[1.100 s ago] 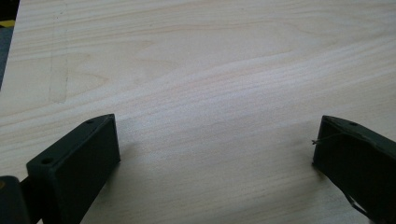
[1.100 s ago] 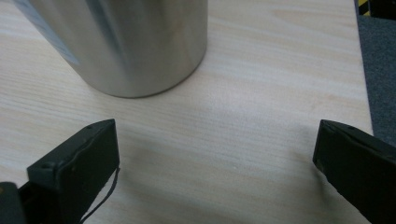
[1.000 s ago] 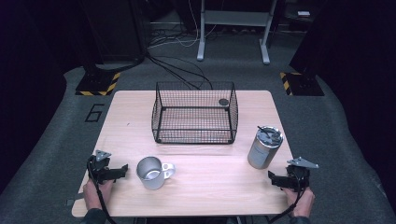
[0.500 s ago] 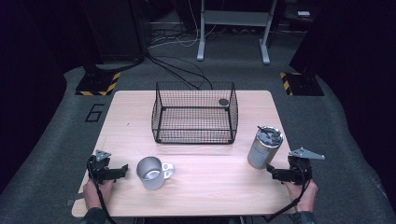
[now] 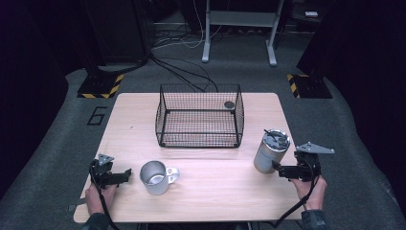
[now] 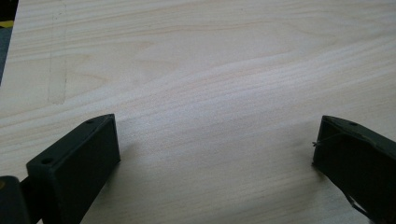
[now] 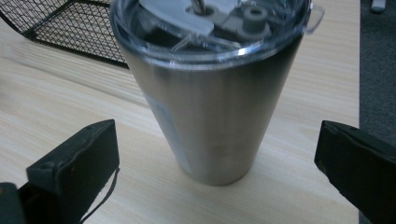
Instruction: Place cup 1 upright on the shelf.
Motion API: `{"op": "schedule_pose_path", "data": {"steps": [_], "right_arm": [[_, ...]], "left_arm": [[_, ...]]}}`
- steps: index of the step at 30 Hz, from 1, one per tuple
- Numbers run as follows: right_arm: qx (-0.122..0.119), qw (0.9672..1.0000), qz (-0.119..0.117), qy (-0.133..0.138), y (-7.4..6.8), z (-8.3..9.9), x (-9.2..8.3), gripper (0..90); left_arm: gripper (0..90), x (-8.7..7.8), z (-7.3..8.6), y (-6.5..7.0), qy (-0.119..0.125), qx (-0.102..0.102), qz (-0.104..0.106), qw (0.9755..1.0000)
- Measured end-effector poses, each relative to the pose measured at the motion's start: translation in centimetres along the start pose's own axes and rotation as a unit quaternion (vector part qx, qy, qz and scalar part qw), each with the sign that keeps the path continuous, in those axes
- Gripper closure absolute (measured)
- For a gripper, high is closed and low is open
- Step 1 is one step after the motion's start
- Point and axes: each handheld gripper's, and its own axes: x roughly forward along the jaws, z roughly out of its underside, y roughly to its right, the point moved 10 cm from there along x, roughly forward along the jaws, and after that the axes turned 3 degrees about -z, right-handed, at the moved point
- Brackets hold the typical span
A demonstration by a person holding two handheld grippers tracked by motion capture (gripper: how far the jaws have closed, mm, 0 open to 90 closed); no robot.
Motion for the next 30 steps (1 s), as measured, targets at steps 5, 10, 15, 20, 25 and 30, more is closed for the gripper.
{"op": "schedule_pose_path", "data": {"steps": [5, 10, 15, 20, 25, 30], "right_arm": [[-0.002, 1.0, -0.002, 0.002, -0.2, -1.1, 0.0, 0.0], [-0.008, 1.0, 0.0, 0.004, 0.1, -2.1, 0.3, 0.0], [-0.014, 0.9999, -0.004, 0.004, 0.2, -3.0, 0.6, 0.0], [-0.015, 0.9998, -0.011, 0.004, 0.1, -3.6, 1.2, 0.0], [-0.011, 0.9997, -0.017, 0.013, -0.2, -3.7, 1.8, 0.0], [-0.009, 0.9997, -0.017, 0.018, -0.4, -3.6, 2.5, 0.0]], "left_arm": [[0.1, 0.0, 0.0, 0.0, 0.003, 0.0, 0.0, 1.0], [0.1, 0.0, 0.0, 0.0, 0.003, 0.0, 0.0, 1.0], [0.2, 0.0, 0.0, 0.0, 0.003, 0.001, 0.0, 1.0], [0.2, 0.0, 0.0, 0.0, 0.002, 0.001, 0.0, 1.0], [0.2, 0.0, 0.0, 0.0, 0.001, 0.001, 0.001, 1.0], [0.1, 0.0, 0.0, 0.0, 0.003, 0.001, 0.0, 1.0]]}}
